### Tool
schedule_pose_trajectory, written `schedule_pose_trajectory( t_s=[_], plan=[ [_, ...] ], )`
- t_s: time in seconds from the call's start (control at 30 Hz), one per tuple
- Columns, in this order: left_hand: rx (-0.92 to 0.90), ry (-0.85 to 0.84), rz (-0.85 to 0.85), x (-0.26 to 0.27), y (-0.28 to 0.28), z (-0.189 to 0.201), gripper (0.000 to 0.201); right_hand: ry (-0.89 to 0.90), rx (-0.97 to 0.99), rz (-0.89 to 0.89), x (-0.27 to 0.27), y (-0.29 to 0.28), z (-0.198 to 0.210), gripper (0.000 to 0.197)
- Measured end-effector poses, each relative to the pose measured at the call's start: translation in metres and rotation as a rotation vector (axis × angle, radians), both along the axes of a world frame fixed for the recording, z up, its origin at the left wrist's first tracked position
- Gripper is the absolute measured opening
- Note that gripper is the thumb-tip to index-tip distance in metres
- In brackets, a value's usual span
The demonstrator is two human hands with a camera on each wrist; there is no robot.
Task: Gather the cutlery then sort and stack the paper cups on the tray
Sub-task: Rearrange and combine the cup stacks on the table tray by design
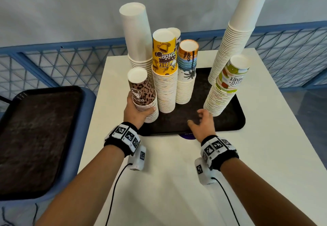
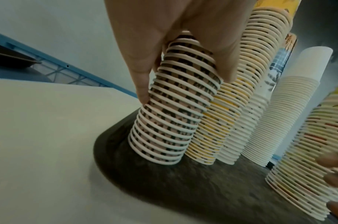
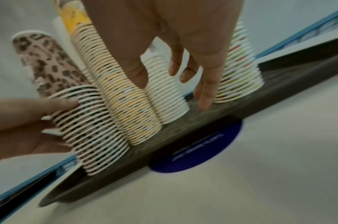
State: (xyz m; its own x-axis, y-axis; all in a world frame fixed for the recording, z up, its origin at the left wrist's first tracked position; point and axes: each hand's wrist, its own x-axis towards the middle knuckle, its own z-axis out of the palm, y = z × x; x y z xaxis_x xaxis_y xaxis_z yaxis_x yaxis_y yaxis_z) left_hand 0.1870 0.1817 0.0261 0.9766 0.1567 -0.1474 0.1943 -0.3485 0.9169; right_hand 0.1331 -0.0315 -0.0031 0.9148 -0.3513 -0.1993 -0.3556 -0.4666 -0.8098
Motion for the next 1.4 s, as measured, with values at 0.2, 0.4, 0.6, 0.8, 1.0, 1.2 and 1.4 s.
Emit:
schedule_pose_trajectory(
  t_s=[0.2, 0.4, 0.6, 0.8, 1.0, 1.2, 1.4],
  plan=[
    [0.112, 0.315, 0.077, -0.055, -0.032, -0.027, 0.070, 0.011, -0.053, -0.193, 0.002, -0.057, -0.002, 0.077],
    [-0.023, 0.102, 0.053, -0.037, -0.097, -0.014, 0.081, -0.098, 0.061, -0.283, 0.033, -0.086, 0.008, 0.108],
    [-0.084, 0.071, 0.246, 0.003, -0.125, -0.013, 0.106, -0.120, 0.106, -0.196, 0.054, -0.094, 0.006, 0.091],
    [-0.035, 0.113, 0.377, 0.016, -0.132, -0.016, 0.094, -0.147, 0.080, -0.257, 0.055, -0.117, 0.009, 0.079],
    [-0.023, 0.139, 0.400, 0.021, -0.134, -0.013, 0.083, -0.054, 0.098, -0.158, 0.043, -0.121, 0.001, 0.085],
    [0.067, 0.165, 0.344, 0.022, -0.137, -0.009, 0.093, 0.064, 0.080, -0.199, 0.011, -0.088, -0.005, 0.051],
    [0.054, 0.096, 0.332, 0.027, -0.133, -0.010, 0.093, -0.079, 0.112, 0.139, 0.041, -0.045, 0.015, 0.037]
  ],
)
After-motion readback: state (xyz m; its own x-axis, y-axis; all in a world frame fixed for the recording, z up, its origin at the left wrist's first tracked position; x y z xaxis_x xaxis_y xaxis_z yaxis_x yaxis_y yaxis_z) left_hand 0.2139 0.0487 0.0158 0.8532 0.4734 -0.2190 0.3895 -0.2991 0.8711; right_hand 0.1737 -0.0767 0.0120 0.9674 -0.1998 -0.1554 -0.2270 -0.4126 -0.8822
